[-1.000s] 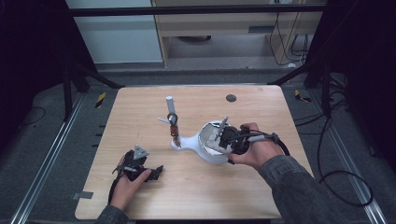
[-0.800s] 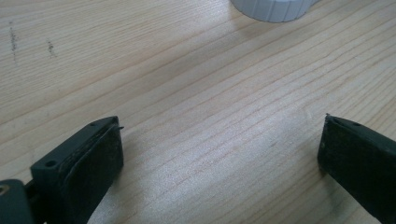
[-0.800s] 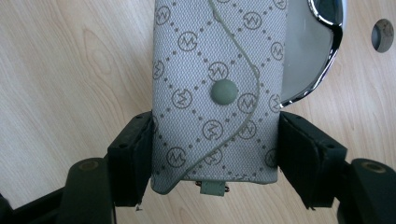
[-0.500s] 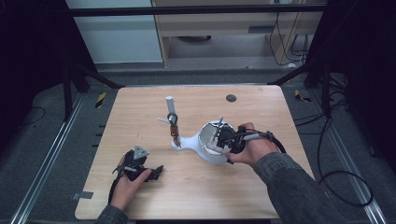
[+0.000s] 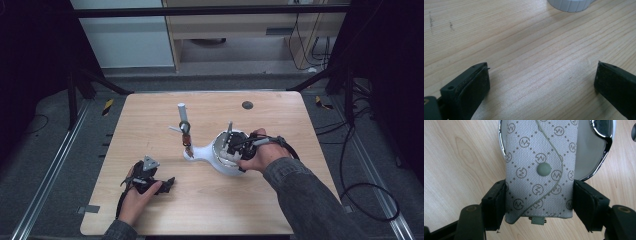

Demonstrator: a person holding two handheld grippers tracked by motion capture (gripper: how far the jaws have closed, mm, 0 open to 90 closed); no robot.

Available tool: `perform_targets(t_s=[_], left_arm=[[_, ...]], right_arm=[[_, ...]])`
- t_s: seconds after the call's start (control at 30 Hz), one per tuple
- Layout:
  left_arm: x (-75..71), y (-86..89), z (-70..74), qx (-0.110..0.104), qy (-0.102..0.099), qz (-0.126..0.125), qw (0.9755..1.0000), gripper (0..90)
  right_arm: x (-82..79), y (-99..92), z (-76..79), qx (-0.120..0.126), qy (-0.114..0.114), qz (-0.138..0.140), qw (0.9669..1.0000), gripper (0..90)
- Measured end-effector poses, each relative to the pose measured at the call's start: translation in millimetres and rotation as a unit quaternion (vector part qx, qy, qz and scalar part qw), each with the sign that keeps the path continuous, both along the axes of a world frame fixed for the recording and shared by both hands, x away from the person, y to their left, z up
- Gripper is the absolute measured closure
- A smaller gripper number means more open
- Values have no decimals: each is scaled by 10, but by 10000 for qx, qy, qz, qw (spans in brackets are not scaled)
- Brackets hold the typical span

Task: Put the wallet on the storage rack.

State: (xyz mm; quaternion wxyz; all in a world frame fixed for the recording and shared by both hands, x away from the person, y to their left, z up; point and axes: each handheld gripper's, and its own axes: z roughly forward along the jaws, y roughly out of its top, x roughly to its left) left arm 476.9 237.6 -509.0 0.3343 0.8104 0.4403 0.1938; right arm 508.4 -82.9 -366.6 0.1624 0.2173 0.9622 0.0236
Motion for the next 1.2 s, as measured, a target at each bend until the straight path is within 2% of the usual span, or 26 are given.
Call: perform_targets(t_s=[0.37, 0.93, 1.2], left_arm=[[1, -1, 0, 1, 0, 1, 10000, 0], [3, -3, 0, 0, 3, -6, 10000, 0], [3, -2, 1, 3, 3, -7, 10000, 0]], right_arm=[[101, 14, -21, -37, 79, -143, 9999, 316], [188, 74, -68, -75, 83, -198, 9997, 316], [199, 93, -103, -60, -10, -153, 9999, 316]])
